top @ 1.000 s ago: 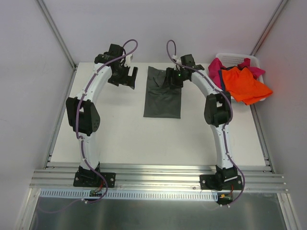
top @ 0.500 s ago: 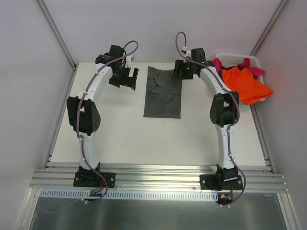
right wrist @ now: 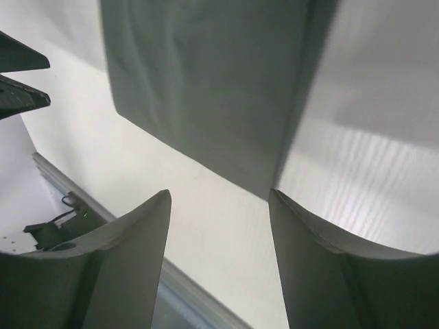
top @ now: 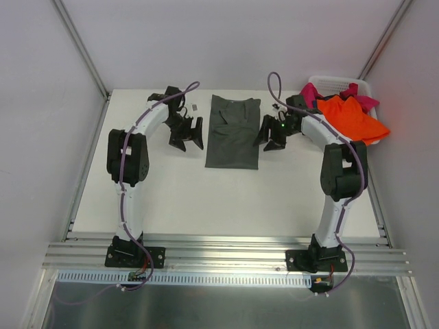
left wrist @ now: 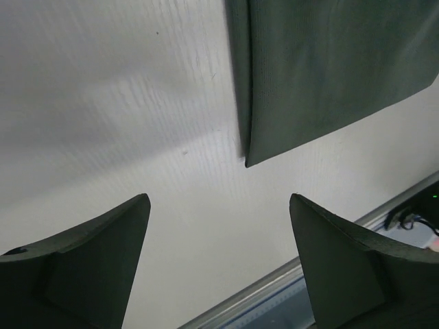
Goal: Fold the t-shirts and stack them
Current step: Grab one side of the 2/3 rectangular tshirt with both arms
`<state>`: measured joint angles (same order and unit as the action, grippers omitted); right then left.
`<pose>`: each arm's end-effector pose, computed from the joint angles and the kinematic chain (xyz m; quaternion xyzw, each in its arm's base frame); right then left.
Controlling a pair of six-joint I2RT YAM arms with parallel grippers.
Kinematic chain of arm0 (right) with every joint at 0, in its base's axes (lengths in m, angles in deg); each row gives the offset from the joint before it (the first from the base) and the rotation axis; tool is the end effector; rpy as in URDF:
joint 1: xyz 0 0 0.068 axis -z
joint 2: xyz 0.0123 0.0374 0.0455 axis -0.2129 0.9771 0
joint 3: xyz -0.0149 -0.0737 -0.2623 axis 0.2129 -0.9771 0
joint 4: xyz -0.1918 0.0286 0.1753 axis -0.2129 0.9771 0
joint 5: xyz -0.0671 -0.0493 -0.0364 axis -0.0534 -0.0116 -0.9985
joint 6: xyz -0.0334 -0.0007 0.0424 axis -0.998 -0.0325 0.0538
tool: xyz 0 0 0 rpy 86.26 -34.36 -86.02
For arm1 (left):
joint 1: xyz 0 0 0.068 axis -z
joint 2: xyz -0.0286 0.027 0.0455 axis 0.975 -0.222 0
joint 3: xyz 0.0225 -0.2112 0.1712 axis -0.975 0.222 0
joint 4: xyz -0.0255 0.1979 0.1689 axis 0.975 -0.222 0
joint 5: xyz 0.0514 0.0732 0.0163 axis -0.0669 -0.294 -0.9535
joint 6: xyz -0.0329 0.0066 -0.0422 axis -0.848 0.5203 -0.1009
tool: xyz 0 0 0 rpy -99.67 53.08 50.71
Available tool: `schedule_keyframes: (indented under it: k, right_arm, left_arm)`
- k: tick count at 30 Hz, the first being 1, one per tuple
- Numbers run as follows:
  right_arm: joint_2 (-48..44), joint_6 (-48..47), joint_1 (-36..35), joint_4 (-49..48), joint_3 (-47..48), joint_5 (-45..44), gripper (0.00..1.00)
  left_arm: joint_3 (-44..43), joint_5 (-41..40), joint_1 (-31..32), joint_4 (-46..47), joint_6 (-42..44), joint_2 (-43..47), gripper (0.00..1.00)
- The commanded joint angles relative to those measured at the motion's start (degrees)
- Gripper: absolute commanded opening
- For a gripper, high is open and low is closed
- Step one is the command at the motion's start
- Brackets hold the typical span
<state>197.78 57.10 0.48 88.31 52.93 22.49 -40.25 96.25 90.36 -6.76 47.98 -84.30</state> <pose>0.4225 0.1081 0.2286 -0.1686 0.9060 0.3003 0.2462 0.4458 -0.1204 0.2230 0.1090 0.9521 -0.2456 0.1458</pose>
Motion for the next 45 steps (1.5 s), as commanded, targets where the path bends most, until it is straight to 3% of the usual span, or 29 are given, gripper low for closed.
schedule_keyframes:
  k: [1,8,23,28,35,41,45]
  right_arm:
    - [-3.4,6.3,1.9,-0.6,-7.2,5.4,0.62]
    - [-1.6,11.8,2.1,-3.9,-14.2,8.8,0.58]
    - [3.1,13.4,1.8,-5.8,-14.9,8.7,0.50]
    - [4.8,12.9,1.2,-6.2,-13.4,9.0,0.38]
    - [5.8,13.1,-0.2,-6.8,-12.4,9.1,0.37]
    - [5.8,13.0,-0.9,-7.0,-12.4,9.1,0.31]
    - [5.3,12.5,-0.9,-6.8,-12.5,8.8,0.25]
  left_arm:
    - [4.3,8.6,-0.9,1.6,-6.5,-1.4,0.82]
    - [7.0,11.3,-0.4,4.2,-9.9,-4.3,0.78]
    - [5.1,13.0,3.8,4.9,-10.5,-7.8,0.66]
    - [5.3,12.9,3.9,5.0,-10.4,-7.8,0.63]
    - [5.1,12.9,3.9,5.0,-10.5,-8.5,0.61]
    - [4.9,14.2,3.9,5.1,-10.5,-9.1,0.44]
    - [5.3,13.8,3.9,5.1,-10.4,-8.5,0.19]
